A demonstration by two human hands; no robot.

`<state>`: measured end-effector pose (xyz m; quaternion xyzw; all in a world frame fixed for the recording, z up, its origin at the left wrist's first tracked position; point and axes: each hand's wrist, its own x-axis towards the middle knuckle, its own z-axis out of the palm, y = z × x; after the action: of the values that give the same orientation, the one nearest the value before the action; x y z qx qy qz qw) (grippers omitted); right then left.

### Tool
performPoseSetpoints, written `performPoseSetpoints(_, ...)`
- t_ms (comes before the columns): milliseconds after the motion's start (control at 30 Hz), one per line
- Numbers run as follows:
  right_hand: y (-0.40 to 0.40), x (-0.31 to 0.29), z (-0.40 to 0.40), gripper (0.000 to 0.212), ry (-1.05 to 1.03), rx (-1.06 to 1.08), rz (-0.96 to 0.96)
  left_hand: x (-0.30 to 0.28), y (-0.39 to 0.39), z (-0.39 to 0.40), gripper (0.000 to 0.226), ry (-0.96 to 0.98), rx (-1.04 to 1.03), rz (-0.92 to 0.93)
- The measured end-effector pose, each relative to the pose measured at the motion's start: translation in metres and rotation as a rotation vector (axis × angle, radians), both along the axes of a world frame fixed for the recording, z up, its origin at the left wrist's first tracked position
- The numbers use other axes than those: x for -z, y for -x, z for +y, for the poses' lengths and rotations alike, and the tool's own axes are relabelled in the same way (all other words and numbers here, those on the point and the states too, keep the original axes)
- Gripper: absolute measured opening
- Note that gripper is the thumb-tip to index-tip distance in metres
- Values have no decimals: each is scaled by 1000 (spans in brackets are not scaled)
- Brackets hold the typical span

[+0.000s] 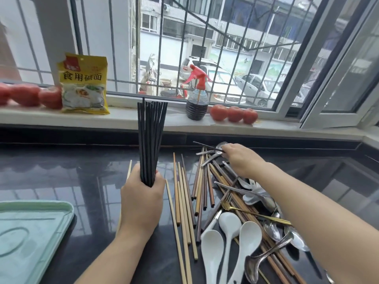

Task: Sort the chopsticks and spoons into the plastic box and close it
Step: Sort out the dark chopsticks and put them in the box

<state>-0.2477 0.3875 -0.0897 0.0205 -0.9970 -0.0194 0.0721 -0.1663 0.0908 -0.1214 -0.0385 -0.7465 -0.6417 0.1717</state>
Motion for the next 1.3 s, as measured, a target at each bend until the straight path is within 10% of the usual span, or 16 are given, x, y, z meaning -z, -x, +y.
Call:
performPoseSetpoints(667,-74,-19,-64,8,-101,-15,-273,3,2,-1,22,33,-10,-6)
performPoseSetpoints(933,-50,-59,-4,13,545,307,105,3,2,-1,23,15,5,-6)
performPoseSetpoints(1200,-56,-46,-12,17,425,285,-103,2,1,-1,23,2,18,7)
performPoseSetpoints(1300,-70,-53,-53,17,927,210,144,3,1,-2,21,-52,25,31)
